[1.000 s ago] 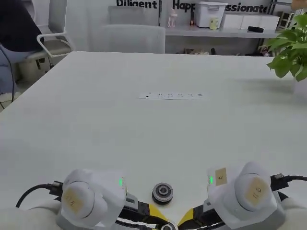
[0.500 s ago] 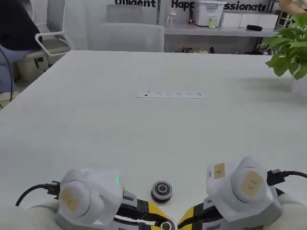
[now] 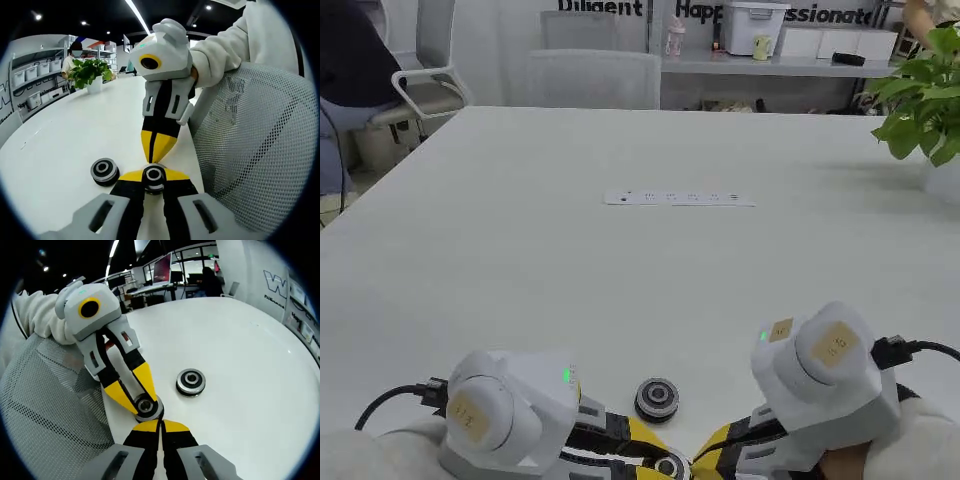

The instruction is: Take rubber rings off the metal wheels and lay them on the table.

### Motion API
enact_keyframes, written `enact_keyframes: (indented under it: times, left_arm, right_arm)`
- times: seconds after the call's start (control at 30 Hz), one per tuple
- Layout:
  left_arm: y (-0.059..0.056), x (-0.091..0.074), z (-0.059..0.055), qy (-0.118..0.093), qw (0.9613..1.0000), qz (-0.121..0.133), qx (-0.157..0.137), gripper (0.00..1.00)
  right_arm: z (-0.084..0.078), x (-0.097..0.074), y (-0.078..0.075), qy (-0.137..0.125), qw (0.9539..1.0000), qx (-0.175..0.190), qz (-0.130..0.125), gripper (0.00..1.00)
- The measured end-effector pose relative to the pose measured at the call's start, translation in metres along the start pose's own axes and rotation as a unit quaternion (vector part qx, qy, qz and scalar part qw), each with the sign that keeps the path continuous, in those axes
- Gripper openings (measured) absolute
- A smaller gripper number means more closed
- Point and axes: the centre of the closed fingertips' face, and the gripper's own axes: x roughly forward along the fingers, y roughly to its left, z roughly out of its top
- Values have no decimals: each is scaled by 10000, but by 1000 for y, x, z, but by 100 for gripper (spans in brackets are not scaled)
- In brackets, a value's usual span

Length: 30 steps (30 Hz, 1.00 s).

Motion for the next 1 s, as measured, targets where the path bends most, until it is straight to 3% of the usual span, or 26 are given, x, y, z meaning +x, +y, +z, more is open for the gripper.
enact_keyframes:
  times: [0.2,0.4,0.5,0.63,0.77,0.83,0.87,0.9,0.93,1.0]
  left_arm:
    - [2,-1,-1,26,10000,53,-30,7]
    - [3,0,0,32,10000,89,6,7]
    - [4,-1,0,29,9999,108,-3,7]
    - [4,-1,0,24,9999,104,5,7]
    - [4,-1,0,19,9999,111,18,7]
    - [5,-1,0,21,9999,142,5,7]
    - [6,-1,0,24,9999,144,9,7]
    - [4,-1,-1,27,9999,107,15,7]
    - [4,-1,-1,17,9999,116,35,7]
    - [5,-1,0,22,9999,126,21,7]
  right_arm:
    - [3,-3,-4,-86,9995,294,-43,0]
    - [5,-3,-4,-172,9992,363,-5,0]
    - [8,-3,-2,-240,9965,801,14,0]
    - [6,-3,-5,-171,9942,1064,24,0]
    - [7,-3,-6,-311,9935,1092,47,0]
    - [8,-1,-7,-381,9966,728,-38,0]
    - [4,0,5,-187,9909,1323,187,0]
    - [3,-2,0,-93,9876,1560,156,0]
    - [8,-2,-5,-282,9872,1569,106,0]
    - [9,-4,-3,-327,9874,1533,213,0]
